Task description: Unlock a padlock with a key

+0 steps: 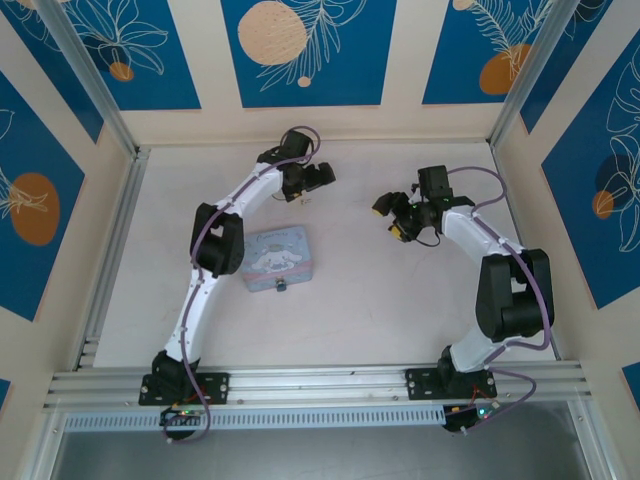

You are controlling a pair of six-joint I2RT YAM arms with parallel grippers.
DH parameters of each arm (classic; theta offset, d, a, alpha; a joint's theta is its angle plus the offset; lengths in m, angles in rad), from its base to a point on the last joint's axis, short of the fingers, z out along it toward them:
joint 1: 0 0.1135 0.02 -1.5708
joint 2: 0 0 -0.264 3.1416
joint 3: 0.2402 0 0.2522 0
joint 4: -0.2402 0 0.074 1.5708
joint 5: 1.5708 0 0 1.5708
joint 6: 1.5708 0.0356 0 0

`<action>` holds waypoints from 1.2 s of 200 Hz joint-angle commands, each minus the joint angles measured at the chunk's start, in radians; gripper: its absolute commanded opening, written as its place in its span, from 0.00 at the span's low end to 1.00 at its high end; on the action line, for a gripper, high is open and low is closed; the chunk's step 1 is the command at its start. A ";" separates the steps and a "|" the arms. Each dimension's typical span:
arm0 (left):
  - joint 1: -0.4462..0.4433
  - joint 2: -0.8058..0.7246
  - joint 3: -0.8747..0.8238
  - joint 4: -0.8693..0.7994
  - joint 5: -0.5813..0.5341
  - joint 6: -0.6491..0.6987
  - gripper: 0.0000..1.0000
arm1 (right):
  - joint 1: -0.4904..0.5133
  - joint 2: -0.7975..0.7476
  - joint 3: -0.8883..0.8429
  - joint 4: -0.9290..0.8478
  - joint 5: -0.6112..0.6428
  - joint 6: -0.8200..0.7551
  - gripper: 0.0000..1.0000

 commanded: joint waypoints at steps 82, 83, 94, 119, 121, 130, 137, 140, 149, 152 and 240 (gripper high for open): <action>-0.089 0.054 0.065 -0.128 0.181 0.000 1.00 | -0.006 -0.098 -0.017 -0.044 0.003 0.013 0.70; -0.093 0.054 0.065 -0.128 0.182 0.001 1.00 | -0.006 -0.100 -0.018 -0.044 0.004 0.014 0.70; -0.123 0.046 0.062 -0.130 0.188 0.002 1.00 | -0.006 -0.109 -0.022 -0.047 0.010 0.016 0.70; -0.197 0.012 0.004 -0.111 0.200 -0.007 1.00 | -0.007 -0.135 -0.032 -0.063 0.021 0.017 0.70; -0.204 0.006 -0.006 -0.106 0.201 -0.008 1.00 | -0.007 -0.137 -0.033 -0.065 0.021 0.016 0.70; -0.233 -0.020 -0.062 -0.073 0.203 -0.019 1.00 | -0.009 -0.153 -0.038 -0.073 0.024 0.014 0.70; -0.252 -0.044 -0.106 -0.044 0.208 -0.029 1.00 | -0.009 -0.167 -0.044 -0.078 0.028 0.011 0.70; -0.261 -0.054 -0.126 -0.030 0.211 -0.032 1.00 | -0.011 -0.174 -0.046 -0.080 0.030 0.011 0.70; -0.285 -0.086 -0.183 0.003 0.213 -0.046 1.00 | -0.016 -0.196 -0.054 -0.092 0.033 0.006 0.70; -0.292 -0.099 -0.202 0.015 0.213 -0.051 1.00 | -0.019 -0.205 -0.056 -0.096 0.034 0.005 0.70; -0.287 -0.516 -0.541 0.225 0.097 -0.105 1.00 | -0.100 -0.451 -0.175 -0.186 0.059 -0.019 0.71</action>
